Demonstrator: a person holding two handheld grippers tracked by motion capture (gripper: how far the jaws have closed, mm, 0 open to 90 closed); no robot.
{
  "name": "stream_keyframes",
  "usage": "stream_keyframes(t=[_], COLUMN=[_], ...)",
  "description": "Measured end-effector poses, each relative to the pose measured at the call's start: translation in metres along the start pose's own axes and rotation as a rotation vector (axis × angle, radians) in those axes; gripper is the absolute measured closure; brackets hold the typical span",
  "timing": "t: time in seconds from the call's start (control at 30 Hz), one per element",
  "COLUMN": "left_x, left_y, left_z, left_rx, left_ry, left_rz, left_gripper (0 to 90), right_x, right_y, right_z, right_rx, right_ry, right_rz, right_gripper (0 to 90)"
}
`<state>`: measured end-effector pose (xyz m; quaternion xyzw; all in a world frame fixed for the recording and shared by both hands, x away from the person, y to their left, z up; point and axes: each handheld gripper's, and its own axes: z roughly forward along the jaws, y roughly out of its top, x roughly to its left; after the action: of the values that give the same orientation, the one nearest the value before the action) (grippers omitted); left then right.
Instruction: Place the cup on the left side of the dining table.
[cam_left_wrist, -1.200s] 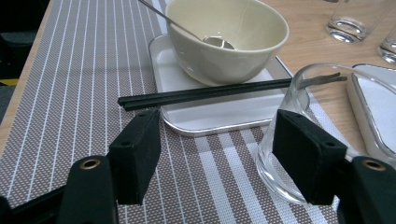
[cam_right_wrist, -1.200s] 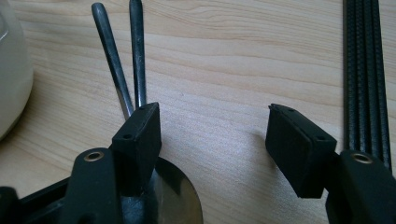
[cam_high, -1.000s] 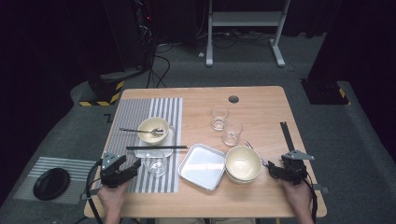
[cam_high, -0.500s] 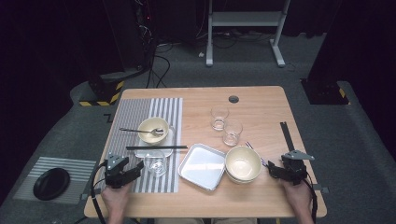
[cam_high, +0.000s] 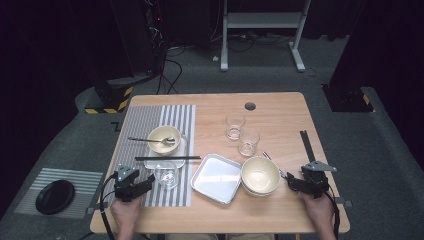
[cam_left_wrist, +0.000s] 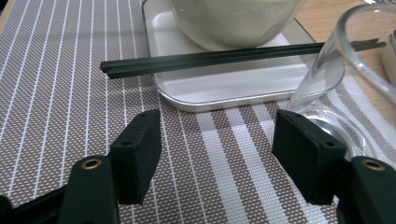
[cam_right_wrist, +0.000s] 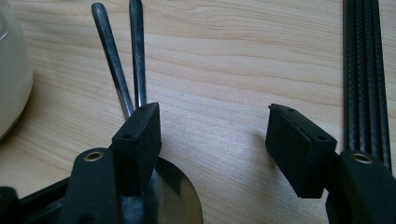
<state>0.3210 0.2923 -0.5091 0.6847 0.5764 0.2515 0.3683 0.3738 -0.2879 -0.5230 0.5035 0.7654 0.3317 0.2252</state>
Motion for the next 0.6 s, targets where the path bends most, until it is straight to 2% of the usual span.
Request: stream_keyframes(t=[0.03, 0.57, 0.6], left_x=[-0.001, -0.004, -0.005], left_y=[0.0, -0.003, -0.003], left_z=[0.001, 0.013, 0.014], left_rx=[-0.003, 0.028, 0.027], left_ry=[0.001, 0.026, 0.025], left_rz=[-0.01, 0.008, 0.0], left_gripper=[33.3, 33.4, 33.4], right_x=[0.0, 0.0, 0.0], right_y=[0.0, 0.0, 0.0], right_z=[0.0, 0.0, 0.0], right_rx=[0.0, 0.0, 0.0], right_ry=[0.0, 0.0, 0.0], right_rz=[0.0, 0.0, 0.0], right_gripper=[35.7, 35.7, 35.7])
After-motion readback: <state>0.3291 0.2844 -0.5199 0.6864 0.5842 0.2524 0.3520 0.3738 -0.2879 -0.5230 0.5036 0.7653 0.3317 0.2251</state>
